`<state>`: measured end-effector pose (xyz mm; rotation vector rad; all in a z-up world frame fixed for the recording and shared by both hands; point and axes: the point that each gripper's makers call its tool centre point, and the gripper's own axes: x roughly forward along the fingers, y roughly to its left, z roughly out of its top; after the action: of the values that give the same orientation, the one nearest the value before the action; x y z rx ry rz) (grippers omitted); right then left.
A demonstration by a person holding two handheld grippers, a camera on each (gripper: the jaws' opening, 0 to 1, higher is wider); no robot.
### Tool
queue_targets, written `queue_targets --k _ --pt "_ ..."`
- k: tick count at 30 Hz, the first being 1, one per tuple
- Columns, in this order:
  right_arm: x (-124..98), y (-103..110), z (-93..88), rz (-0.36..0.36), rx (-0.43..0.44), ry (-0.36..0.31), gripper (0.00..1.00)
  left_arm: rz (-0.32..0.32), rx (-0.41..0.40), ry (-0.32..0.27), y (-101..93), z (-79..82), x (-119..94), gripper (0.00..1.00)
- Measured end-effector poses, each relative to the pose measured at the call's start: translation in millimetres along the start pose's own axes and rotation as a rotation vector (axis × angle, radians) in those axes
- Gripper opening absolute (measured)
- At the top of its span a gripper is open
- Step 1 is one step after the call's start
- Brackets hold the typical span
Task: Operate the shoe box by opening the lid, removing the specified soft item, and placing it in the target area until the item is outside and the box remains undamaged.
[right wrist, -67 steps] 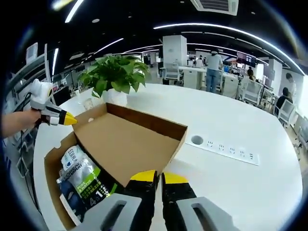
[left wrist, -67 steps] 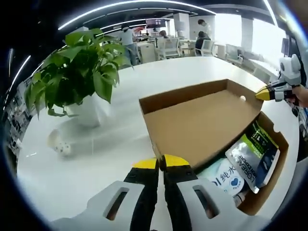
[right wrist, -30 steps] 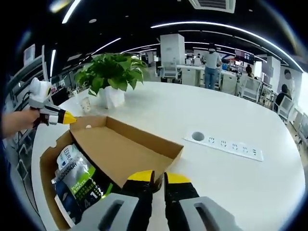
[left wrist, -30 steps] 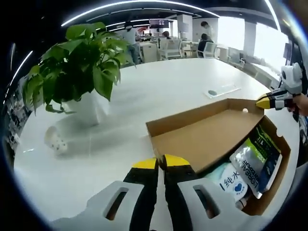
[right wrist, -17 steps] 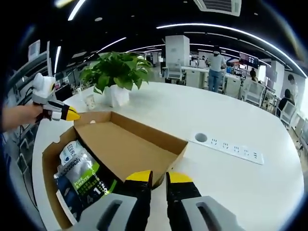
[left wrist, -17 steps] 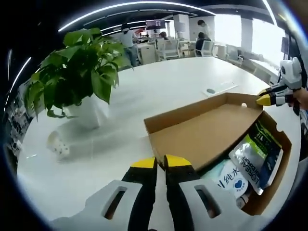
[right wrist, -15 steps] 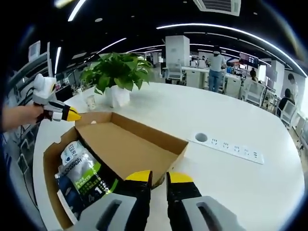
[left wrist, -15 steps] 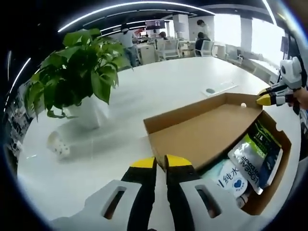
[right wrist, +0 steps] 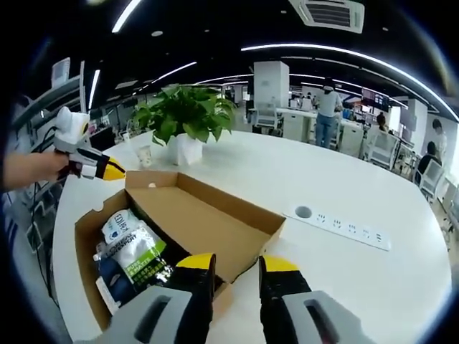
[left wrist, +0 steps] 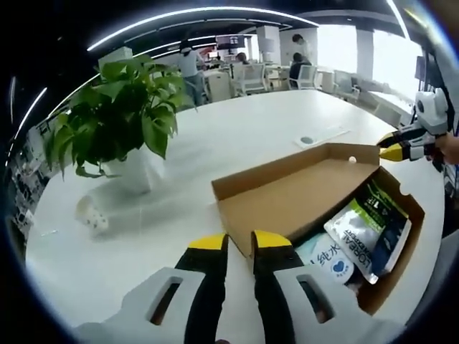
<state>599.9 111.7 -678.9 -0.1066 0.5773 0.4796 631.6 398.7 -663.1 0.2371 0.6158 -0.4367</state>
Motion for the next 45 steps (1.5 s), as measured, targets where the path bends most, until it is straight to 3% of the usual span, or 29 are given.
queue_targets --k 11,26,45 --pt "-17 13 -0.8 0.000 0.006 -0.020 0.21 0.000 -0.002 -0.036 -15.7 1.4 -18 0.16" --pt "-26 36 -9.0 0.027 -0.014 -0.003 0.24 -0.036 -0.018 -0.025 -45.8 -16.3 -38 0.19" --pt "-36 49 -17.6 0.042 -0.030 -0.003 0.27 -0.156 -0.095 0.064 -97.9 -50.9 -43 0.25"
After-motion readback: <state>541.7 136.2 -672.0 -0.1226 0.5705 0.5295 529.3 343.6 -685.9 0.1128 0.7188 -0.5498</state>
